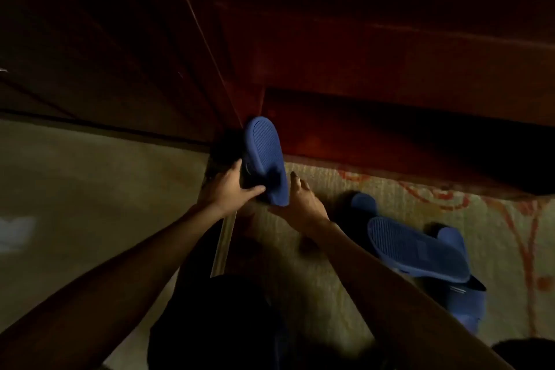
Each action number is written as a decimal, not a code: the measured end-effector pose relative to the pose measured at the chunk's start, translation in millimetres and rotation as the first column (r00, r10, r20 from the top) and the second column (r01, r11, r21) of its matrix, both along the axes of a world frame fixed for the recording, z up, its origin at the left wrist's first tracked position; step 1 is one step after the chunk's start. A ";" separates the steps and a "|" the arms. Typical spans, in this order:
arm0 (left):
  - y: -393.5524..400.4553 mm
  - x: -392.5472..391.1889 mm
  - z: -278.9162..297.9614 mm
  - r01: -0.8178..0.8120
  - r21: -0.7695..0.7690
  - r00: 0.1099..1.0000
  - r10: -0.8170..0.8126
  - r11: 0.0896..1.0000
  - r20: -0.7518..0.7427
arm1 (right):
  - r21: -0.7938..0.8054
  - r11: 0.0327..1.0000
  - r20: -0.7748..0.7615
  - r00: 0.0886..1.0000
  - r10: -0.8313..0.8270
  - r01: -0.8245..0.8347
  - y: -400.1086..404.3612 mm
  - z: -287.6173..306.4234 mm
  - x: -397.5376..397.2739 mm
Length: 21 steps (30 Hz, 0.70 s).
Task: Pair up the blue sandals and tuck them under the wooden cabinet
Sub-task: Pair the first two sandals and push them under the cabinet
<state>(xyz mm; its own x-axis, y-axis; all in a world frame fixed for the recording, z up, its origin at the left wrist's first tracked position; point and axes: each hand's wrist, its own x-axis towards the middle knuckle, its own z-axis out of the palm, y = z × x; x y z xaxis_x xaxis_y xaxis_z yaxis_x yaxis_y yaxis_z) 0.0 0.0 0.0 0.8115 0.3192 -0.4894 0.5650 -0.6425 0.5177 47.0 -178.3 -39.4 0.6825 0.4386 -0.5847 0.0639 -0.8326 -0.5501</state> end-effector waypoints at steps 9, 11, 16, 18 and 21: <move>0.7 7.9 -57.5 -0.170 -0.053 0.981 0.174 0.984 0.085 | 0.160 0.984 0.124 0.988 -0.094 0.074 19.0 -69.3 -4.1; -1.0 12.0 -60.5 -0.159 -0.038 0.974 0.163 0.987 0.158 | 0.210 0.973 0.158 0.979 -0.131 0.096 22.0 -79.1 -8.3; -12.7 15.7 -67.0 -0.159 -0.082 0.938 0.177 0.984 0.299 | 0.328 0.895 0.141 0.921 -0.363 0.303 9.6 -81.5 -19.0; -21.9 13.0 -66.6 -0.135 -0.097 0.915 0.162 0.986 0.369 | 0.359 0.853 0.067 0.901 -0.429 0.380 -2.5 -80.9 -23.6; -40.0 8.5 -63.5 -0.039 -0.078 0.896 0.069 0.996 0.438 | 0.387 0.751 -0.215 0.844 -0.491 0.535 -18.0 -84.3 -35.3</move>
<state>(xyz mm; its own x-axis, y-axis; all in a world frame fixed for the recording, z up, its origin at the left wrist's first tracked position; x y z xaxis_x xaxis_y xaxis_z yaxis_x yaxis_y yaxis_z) 8.5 -40.0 -63.5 0.9312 0.3482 -0.1078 0.3025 -0.5732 0.7616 11.7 -196.3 -123.6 0.8281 0.2521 -0.5008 -0.3758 -0.4133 -0.8294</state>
